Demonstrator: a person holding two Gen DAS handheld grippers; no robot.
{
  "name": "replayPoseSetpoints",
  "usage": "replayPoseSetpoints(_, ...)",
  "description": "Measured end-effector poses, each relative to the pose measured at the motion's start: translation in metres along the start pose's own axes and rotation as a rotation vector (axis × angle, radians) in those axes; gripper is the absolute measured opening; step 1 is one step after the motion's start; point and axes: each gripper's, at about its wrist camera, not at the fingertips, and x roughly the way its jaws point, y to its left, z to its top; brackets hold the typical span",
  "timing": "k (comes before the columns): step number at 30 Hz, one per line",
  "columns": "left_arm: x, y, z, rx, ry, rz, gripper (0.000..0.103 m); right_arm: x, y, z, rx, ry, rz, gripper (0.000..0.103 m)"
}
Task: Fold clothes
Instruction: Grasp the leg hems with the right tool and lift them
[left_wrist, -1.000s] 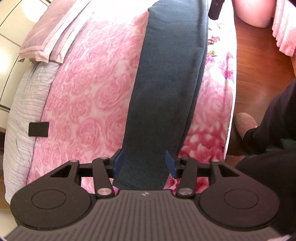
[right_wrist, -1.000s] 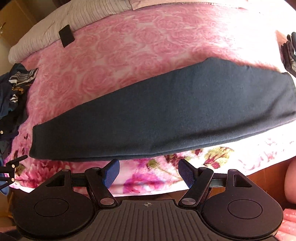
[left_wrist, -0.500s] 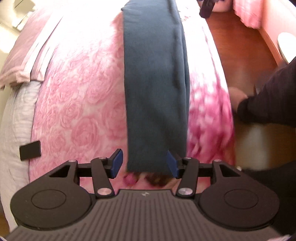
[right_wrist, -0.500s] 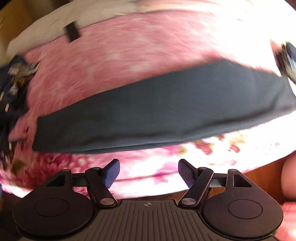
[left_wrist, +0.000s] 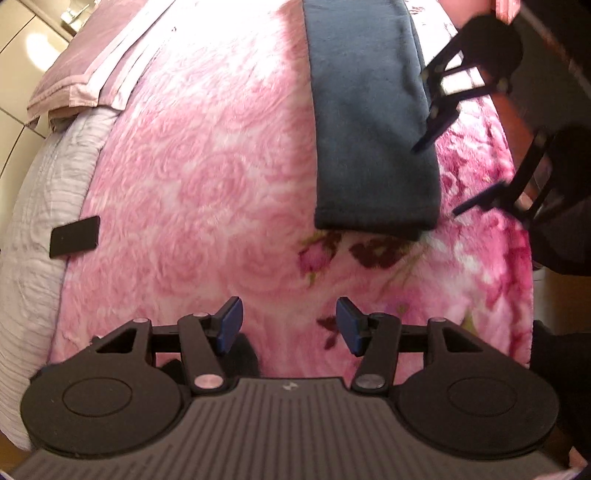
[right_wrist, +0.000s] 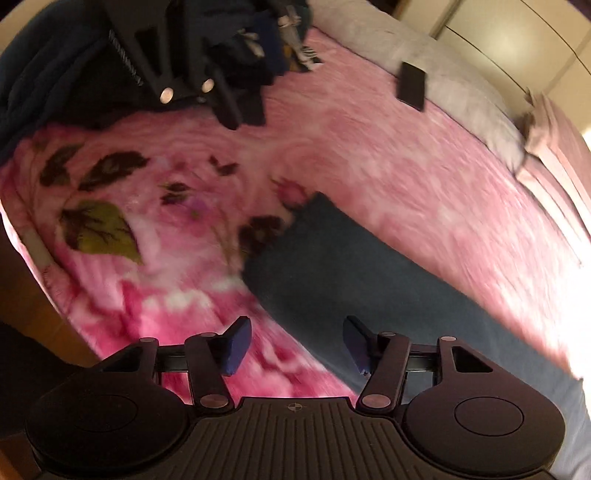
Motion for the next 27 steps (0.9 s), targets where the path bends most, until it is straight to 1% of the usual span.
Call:
replayPoseSetpoints(4, 0.005, -0.007, -0.012, -0.012, 0.008, -0.02, 0.052, 0.017, 0.012, 0.004, -0.061, -0.049, -0.054, 0.055)
replayPoseSetpoints(7, 0.007, -0.012, -0.018, -0.012, 0.01, -0.032, 0.052, 0.026, 0.01, 0.007, -0.079, -0.06, -0.072, 0.051)
replayPoseSetpoints(8, 0.008, -0.013, -0.018, -0.012, 0.009, -0.035, 0.052, 0.029, 0.01, 0.009, -0.089, -0.059, -0.067, 0.041)
replayPoseSetpoints(9, 0.008, -0.014, -0.018, -0.011, 0.007, -0.035, 0.052, 0.03, 0.011, 0.01, -0.103, -0.058, -0.053, 0.034)
replayPoseSetpoints(11, 0.007, -0.012, -0.016, -0.007, -0.002, -0.037, 0.052, 0.026, 0.011, 0.012, -0.122, -0.061, -0.046, 0.013)
replayPoseSetpoints(12, 0.005, -0.011, -0.013, -0.006, -0.008, -0.036, 0.052, 0.021, 0.009, 0.013, -0.109, -0.063, -0.048, 0.013)
replayPoseSetpoints(16, 0.001, -0.004, 0.003, -0.005, -0.039, -0.033, 0.052, -0.004, -0.015, 0.018, -0.02, -0.084, -0.031, 0.011)
replayPoseSetpoints(20, 0.0, 0.001, 0.027, 0.011, -0.081, -0.03, 0.053, -0.036, -0.054, 0.024, 0.119, -0.119, -0.017, 0.01)
replayPoseSetpoints(24, -0.002, 0.004, 0.058, 0.036, -0.135, -0.027, 0.053, -0.068, -0.107, 0.018, 0.329, -0.149, -0.002, 0.01)
replayPoseSetpoints(27, -0.001, 0.006, 0.089, 0.052, -0.182, -0.031, 0.053, -0.092, -0.157, 0.0, 0.496, -0.18, 0.022, 0.01)
